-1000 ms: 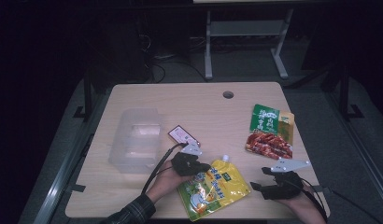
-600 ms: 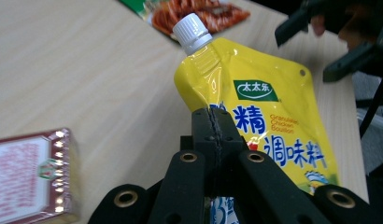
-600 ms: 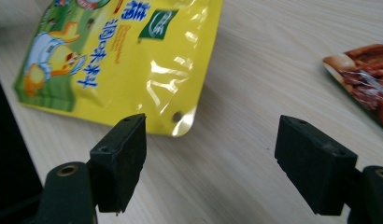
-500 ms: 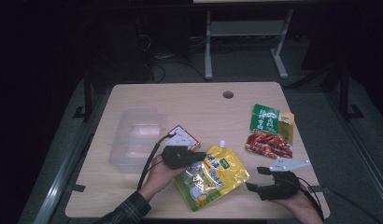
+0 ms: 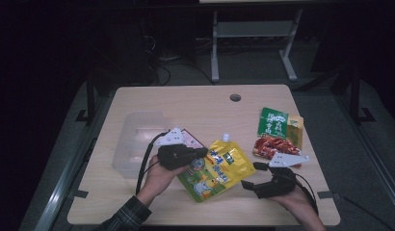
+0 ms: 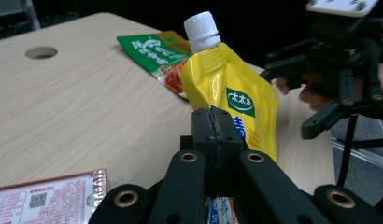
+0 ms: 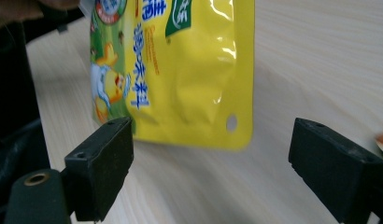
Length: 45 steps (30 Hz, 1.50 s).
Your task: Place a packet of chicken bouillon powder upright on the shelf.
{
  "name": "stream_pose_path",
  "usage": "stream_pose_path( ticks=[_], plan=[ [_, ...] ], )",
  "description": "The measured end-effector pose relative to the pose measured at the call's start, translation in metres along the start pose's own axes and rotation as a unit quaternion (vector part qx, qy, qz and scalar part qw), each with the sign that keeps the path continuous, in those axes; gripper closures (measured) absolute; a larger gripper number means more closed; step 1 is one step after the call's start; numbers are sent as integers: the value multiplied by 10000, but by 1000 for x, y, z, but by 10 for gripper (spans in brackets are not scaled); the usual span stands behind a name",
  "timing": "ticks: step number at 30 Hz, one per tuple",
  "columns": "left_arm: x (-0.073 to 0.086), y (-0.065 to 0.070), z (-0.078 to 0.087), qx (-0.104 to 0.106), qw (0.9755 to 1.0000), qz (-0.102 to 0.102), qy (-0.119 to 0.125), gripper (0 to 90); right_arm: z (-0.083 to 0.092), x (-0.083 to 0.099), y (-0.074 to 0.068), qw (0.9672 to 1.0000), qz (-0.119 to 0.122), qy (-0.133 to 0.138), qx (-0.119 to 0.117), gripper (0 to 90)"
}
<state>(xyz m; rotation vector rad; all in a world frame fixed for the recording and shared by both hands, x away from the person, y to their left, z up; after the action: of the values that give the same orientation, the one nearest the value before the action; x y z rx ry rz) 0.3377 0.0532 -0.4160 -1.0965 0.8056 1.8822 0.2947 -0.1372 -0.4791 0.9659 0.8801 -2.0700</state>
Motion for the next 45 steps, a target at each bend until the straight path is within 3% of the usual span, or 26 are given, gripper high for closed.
stream_pose_path(
  ticks=[8, 12, 18, 20, 27, 32, 39, 45],
  plan=[
    [-10, 0, 6, -12, 9997, 26, 236, 900, -27, -22, 2, 9990, 72, 306, -305, 147],
    [-13, -2, 10, -63, 9995, 53, 321, 900, -38, -26, -1, 9982, 13, 329, -498, 227],
    [-14, -8, 14, -123, 9991, 118, 394, 900, -47, -31, -8, 9951, 5, 457, -872, 500],
    [-14, -10, 15, -121, 9991, 152, 389, 900, -46, -34, -10, 9933, -12, 538, -1024, 637],
    [-16, -11, 17, -109, 9984, 210, 506, 900, -35, -45, -12, 9905, 58, 754, -1150, 882],
    [-15, -12, 18, -150, 9983, 233, 511, 900, -29, -52, -15, 9904, 235, 719, -1159, 900],
    [-10, -16, 18, -220, 9986, 189, 450, 892, -22, -61, -19, 9910, 576, 464, -1114, 900],
    [-8, -16, 20, -372, 9987, 47, 358, 802, -15, -64, -18, 9912, 602, 406, -1106, 900]
  ],
)
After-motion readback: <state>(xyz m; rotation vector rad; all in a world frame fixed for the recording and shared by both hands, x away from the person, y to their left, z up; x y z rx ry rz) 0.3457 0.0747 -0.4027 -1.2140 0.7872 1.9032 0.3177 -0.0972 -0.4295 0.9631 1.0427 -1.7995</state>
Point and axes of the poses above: each handheld gripper's, and its own axes: z roughly backward along the jaws, x roughly out of its underside, y roughly to its right, the point moved 9 cm from there along -z, roughly forward along the jaws, and after that the axes turned 5 degrees about -x, right-handed, at the moved point
